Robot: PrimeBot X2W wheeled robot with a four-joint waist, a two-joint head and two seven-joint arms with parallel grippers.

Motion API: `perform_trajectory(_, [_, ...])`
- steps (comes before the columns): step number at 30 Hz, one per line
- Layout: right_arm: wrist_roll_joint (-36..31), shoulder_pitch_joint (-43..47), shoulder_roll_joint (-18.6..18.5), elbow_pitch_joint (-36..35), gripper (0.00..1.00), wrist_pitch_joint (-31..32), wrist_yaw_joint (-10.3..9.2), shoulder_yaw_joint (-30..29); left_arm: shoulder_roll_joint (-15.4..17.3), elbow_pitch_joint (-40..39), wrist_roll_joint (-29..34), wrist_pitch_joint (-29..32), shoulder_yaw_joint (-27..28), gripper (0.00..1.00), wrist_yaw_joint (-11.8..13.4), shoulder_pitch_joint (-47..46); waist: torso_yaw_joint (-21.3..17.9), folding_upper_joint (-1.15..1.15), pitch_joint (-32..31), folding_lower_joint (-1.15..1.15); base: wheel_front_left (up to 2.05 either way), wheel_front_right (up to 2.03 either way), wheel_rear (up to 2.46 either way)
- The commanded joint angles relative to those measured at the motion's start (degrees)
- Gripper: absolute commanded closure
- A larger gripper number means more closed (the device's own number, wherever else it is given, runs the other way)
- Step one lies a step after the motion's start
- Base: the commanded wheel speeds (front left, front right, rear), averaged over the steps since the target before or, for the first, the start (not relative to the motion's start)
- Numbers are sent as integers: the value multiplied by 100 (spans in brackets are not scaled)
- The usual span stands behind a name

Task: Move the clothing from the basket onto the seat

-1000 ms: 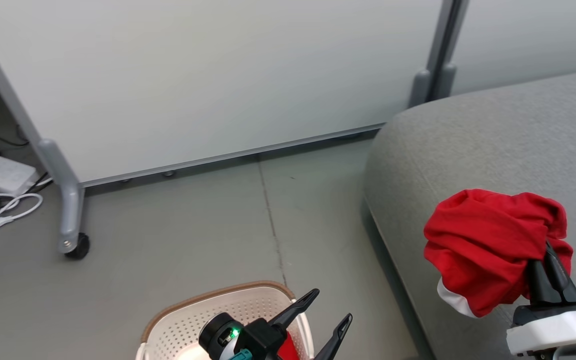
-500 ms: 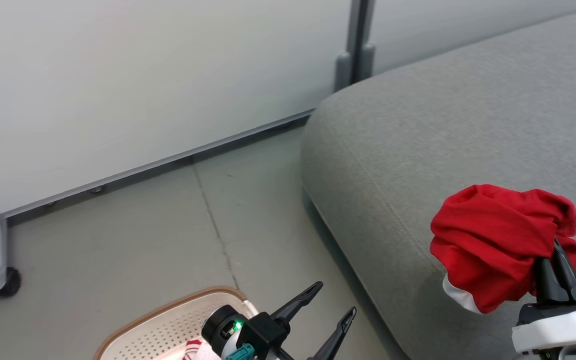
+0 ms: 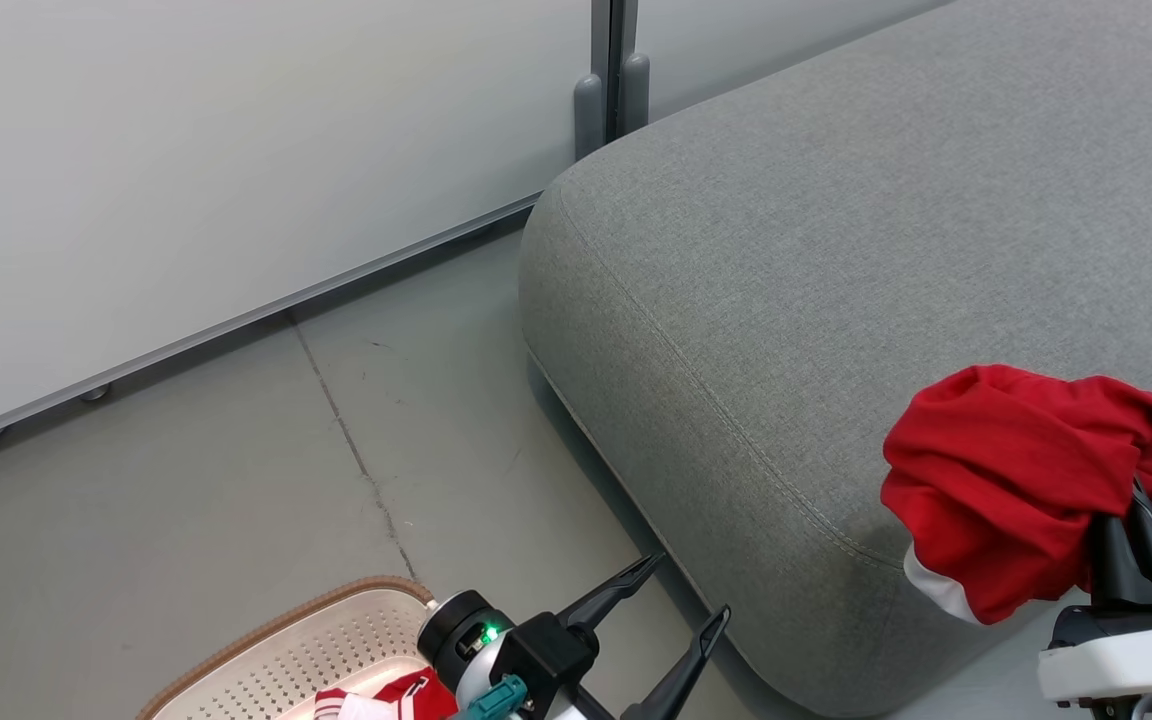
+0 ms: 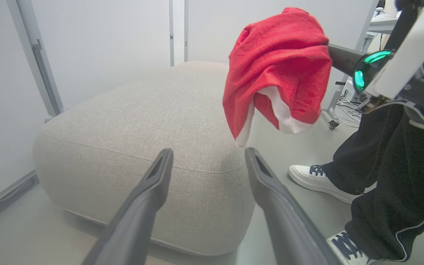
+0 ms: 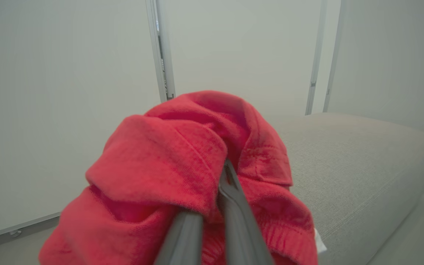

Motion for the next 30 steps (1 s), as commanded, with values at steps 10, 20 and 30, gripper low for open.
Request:
perform_trajectory(10, [-76, 52, -9, -44, 100, -23, 1, -64, 41, -7, -79, 2, -54, 0, -6, -75, 35, 0, -40, 0, 0, 0, 0])
perform_trajectory(20, [-389, -697, -377, -127, 100, -23, 1, -206, 71, -72, 25, 3, 62, 0, -6, 35, 79, 0, 107, 0, 0, 0, 0])
perform_trajectory(30, [-402, -2344, -858, -170, 100, -23, 1, -515, 493, -248, 94, 2, -173, 0, -7, -432, 531, 0, 1094, 0, 0, 0, 0])
